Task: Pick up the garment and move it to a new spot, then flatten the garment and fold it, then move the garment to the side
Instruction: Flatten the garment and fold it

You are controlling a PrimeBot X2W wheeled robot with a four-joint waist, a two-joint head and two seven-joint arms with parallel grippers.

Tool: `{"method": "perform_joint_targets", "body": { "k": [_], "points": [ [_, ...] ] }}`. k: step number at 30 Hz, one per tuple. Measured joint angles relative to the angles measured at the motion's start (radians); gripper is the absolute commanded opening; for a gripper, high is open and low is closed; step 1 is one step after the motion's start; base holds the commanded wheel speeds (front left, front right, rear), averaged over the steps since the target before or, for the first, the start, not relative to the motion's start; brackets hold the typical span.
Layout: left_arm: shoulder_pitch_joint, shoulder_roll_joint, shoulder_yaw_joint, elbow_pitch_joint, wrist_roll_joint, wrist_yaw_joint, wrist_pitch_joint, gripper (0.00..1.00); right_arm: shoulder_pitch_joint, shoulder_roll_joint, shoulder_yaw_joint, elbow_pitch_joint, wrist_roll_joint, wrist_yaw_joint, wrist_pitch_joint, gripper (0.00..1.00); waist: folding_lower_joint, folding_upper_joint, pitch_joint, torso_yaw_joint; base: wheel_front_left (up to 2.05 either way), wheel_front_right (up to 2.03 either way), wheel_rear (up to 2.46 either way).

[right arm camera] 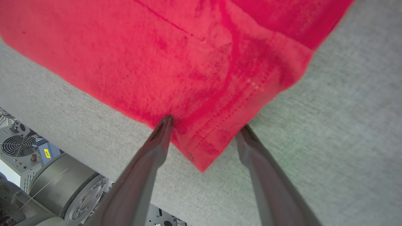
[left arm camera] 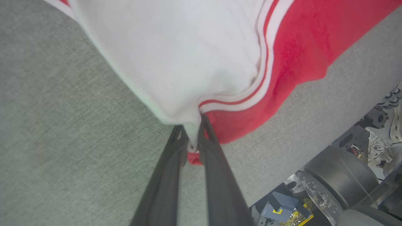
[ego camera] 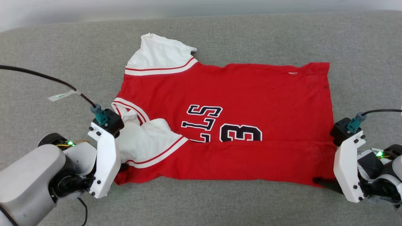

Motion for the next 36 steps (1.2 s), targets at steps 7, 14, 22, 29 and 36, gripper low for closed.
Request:
{"method": "perform_joint_targets", "body": {
  "k": [7,14,22,29,36],
  "points": [
    [0.012,0.001,-0.011,0.015,-0.006,0.0,-0.02,0.0,-0.025,-0.002,0.008,0.033,0.015,0.0,-0.054,0.0,0.0,0.0,-0.009,-0.006,0.0,0.0,0.0],
    [0.027,0.025,-0.008,0.009,-0.032,0.0,-0.048,0.0,-0.024,-0.044,-0.001,-0.033,0.052,0.0,-0.104,0.0,0.0,0.0,-0.059,-0.008,0.0,0.0,0.0],
    [0.11,0.08,-0.021,-0.068,-0.058,0.007,-0.073,0.0,0.075,-0.137,-0.027,-0.15,0.082,0.0,-0.122,0.0,0.0,0.0,-0.125,-0.019,0.0,0.0,0.0],
    [0.194,0.116,-0.05,-0.139,-0.065,0.033,-0.086,0.0,0.227,-0.189,-0.106,-0.206,0.103,0.0,-0.132,0.0,0.0,0.0,-0.14,-0.026,0.0,0.0,0.0],
    [0.229,0.118,-0.06,-0.144,-0.064,0.053,-0.11,0.0,0.322,-0.16,-0.153,-0.202,0.081,0.0,-0.104,0.0,0.0,0.0,-0.121,-0.029,0.0,0.0,0.0]
  ]
}}
